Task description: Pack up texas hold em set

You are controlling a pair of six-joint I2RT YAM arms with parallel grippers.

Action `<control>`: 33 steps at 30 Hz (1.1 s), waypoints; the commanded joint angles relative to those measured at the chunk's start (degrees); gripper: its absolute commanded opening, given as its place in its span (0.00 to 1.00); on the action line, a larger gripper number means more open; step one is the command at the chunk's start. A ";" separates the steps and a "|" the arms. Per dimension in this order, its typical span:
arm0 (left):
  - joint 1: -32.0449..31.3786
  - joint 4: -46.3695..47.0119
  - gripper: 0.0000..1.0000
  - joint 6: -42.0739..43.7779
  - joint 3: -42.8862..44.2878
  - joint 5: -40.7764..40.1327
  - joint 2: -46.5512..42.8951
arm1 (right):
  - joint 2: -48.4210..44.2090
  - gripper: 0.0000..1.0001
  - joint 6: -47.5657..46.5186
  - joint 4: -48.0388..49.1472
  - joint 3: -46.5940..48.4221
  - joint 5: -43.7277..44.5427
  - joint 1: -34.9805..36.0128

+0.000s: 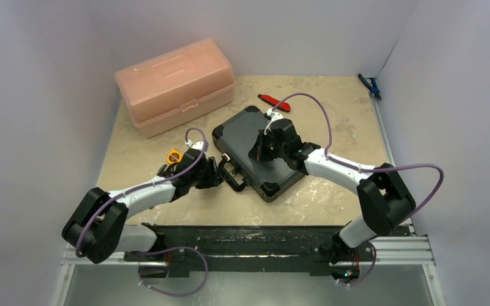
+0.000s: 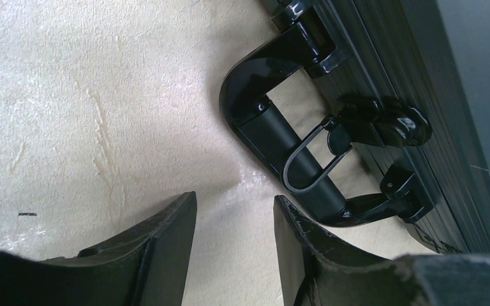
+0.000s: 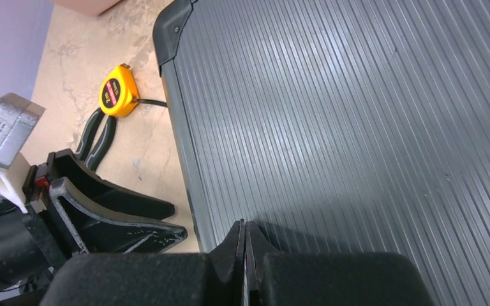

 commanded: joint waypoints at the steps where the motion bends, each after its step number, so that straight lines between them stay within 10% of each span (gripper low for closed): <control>1: 0.15 2.86 0.45 1.01 2.53 0.39 1.66 | 3.21 0.00 -0.51 -2.28 -3.33 1.07 0.24; 33: 0.13 8.05 0.21 1.42 5.95 5.66 10.17 | 3.02 0.00 -0.47 -2.56 -6.07 0.76 1.46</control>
